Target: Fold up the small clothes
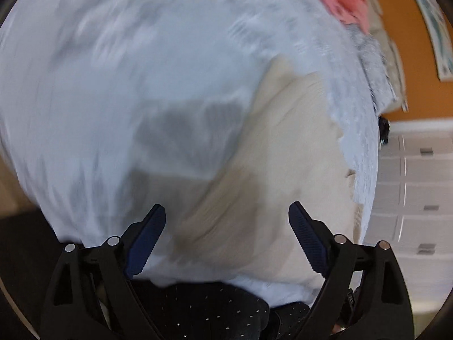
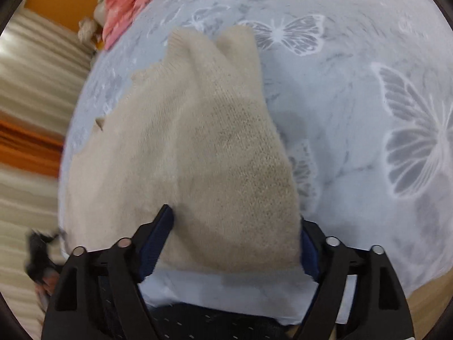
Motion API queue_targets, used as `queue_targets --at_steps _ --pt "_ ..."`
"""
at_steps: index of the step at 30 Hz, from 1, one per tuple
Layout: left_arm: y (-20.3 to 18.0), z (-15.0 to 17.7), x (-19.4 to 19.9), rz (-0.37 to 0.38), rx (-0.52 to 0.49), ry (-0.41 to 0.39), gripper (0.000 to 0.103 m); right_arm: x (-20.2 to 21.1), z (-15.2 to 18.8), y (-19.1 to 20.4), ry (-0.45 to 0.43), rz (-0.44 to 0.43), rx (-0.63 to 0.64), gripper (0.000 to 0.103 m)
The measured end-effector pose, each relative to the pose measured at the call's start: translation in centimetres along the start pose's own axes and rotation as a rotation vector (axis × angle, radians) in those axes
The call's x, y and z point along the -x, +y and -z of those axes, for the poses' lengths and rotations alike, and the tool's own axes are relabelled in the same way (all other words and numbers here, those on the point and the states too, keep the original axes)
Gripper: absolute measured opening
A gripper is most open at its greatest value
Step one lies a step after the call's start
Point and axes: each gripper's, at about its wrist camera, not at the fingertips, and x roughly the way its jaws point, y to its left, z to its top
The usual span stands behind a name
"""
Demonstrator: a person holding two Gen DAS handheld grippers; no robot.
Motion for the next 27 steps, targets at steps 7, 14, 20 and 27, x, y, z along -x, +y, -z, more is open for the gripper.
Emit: queue_targets --at_steps 7,14,20,27 --pt "-2.3 -0.1 0.3 0.044 -0.020 -0.060 0.030 0.9 -2.0 -1.0 -0.029 -0.162 -0.154 0.022" --pt "-3.7 0.8 5.7 0.063 -0.095 -0.117 0.015 8.0 -1.3 2.3 -0.157 -0.106 0.038 0.020" --pt "1.0 1.8 1.5 -0.020 0.008 -0.050 0.021 1.9 -0.5 -2.7 -0.003 0.052 -0.008 0.035" --pt "-9.6 -0.6 6.6 -0.040 -0.329 -0.307 0.079 6.9 -5.9 2.3 -0.159 0.072 0.152 0.061"
